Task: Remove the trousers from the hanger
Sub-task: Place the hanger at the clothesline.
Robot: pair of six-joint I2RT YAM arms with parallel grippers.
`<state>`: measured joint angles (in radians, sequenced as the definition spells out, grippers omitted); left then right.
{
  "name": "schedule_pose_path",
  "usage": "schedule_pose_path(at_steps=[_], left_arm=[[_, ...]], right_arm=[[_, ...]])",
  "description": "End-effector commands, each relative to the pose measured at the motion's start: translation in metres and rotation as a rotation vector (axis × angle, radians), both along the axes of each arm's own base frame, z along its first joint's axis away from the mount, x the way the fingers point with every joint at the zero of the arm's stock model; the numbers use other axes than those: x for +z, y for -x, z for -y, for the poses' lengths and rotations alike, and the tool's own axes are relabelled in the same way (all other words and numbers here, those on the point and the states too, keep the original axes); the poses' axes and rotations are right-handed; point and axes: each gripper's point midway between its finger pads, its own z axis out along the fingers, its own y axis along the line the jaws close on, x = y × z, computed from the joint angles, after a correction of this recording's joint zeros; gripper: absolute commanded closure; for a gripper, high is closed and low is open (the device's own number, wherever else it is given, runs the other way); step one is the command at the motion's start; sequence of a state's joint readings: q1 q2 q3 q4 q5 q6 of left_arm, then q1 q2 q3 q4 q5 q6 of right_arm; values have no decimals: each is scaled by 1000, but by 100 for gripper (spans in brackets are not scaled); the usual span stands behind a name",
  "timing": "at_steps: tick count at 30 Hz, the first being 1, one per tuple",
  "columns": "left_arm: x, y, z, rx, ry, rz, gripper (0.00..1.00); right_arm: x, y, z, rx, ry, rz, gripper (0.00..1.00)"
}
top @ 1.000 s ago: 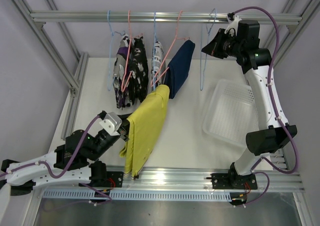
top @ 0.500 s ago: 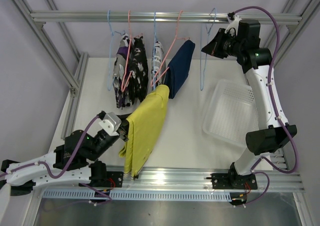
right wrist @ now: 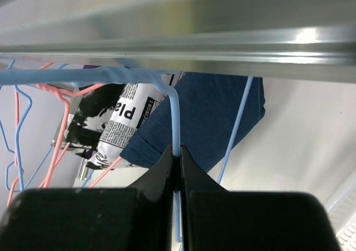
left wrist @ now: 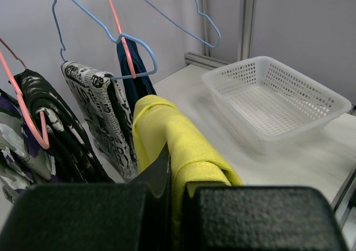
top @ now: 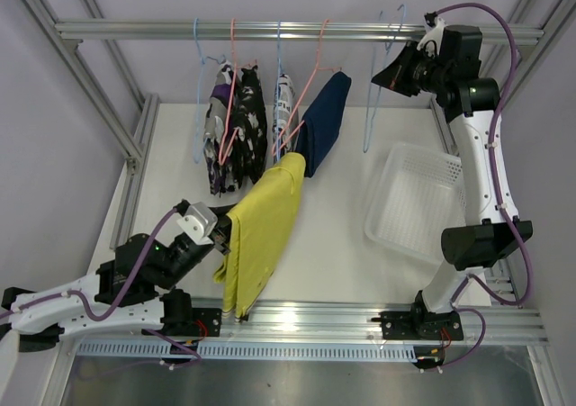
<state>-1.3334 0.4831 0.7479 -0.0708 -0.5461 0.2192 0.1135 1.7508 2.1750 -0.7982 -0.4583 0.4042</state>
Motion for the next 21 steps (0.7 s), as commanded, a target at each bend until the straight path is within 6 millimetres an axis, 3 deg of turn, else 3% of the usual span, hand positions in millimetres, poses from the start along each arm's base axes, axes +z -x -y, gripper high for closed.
schedule_pose_path(at_steps=[1,11,21], left_arm=[[43,6,-9,-23,153,53,99],[44,7,-10,-28,158,56,99],[45,8,-10,-33,161,55,99]], right_arm=[[6,-3,1,-8,-22,-4,100],[-16,-1,-1,11,-5,-65,100],[-21,13,-1,19,-1,-61,100]])
